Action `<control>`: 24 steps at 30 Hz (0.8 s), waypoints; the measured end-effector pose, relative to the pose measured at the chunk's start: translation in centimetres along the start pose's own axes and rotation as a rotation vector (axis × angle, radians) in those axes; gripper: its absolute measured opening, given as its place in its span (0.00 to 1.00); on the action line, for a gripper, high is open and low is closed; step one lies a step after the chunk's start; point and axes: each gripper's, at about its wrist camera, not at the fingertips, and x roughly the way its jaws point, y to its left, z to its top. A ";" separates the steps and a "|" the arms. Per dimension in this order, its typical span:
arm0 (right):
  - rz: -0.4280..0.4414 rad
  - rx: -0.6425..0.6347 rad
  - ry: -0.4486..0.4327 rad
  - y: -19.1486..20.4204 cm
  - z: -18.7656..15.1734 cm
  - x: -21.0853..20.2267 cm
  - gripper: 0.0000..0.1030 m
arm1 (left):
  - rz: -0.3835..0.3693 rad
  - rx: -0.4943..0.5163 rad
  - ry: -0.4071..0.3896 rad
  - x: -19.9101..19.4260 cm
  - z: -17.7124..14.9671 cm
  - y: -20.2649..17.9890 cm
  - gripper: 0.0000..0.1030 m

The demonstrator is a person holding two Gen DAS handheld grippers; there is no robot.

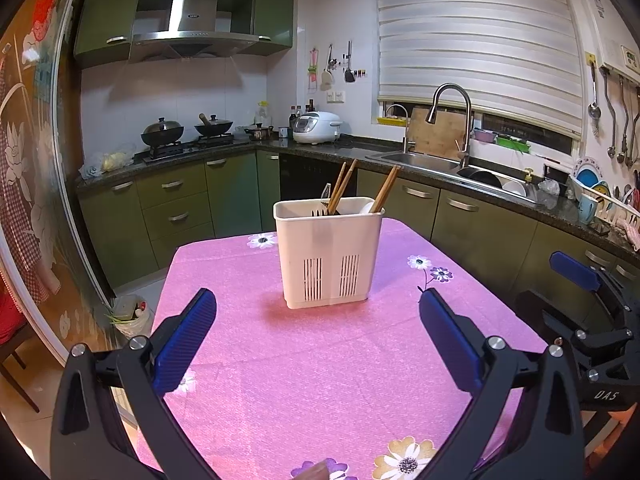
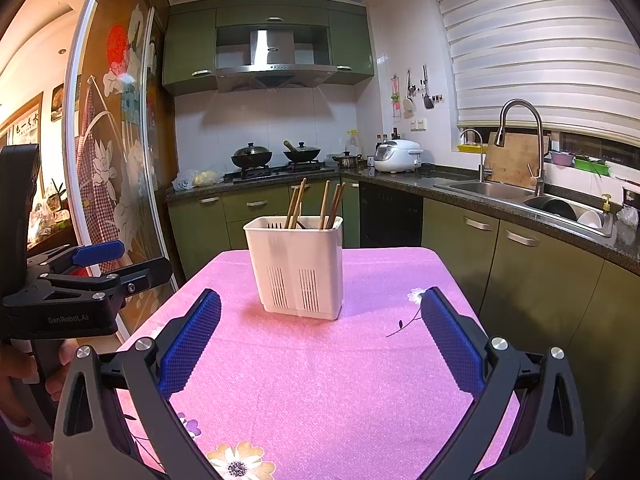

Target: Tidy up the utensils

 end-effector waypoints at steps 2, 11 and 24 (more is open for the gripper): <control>-0.001 -0.001 0.001 0.0 -0.1 0.1 0.96 | -0.008 -0.001 0.004 0.1 0.0 0.0 0.94; -0.003 0.001 0.009 0.0 -0.3 0.5 0.96 | -0.010 -0.016 0.014 0.6 -0.1 0.2 0.94; -0.002 0.001 0.019 0.0 -0.5 0.8 0.96 | 0.141 0.020 0.006 1.4 -0.7 -0.2 0.94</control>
